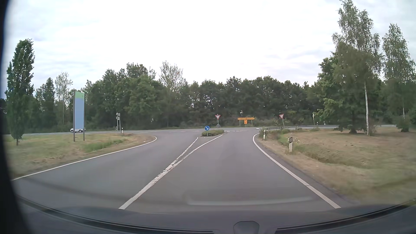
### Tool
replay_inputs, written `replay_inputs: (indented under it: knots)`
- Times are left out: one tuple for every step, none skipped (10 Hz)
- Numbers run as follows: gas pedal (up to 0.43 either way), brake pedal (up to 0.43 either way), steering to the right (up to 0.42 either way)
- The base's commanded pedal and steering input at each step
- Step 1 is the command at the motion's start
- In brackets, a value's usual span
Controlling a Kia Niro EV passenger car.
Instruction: Follow the waypoints while adhering to traffic rules and regulations
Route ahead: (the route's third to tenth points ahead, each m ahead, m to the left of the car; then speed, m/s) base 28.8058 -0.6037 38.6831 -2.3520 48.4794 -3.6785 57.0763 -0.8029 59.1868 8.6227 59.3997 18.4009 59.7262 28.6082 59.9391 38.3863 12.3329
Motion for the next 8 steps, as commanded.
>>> replay_inputs:
  knots:
    - [0.000,0.006,0.006]
    - [0.000,0.006,0.007]
    - [0.000,0.006,0.007]
    - [0.000,0.006,0.007]
    - [0.000,0.006,0.007]
    - [0.000,0.006,0.007]
    - [0.000,0.006,0.007]
    - [0.000,0.006,0.007]
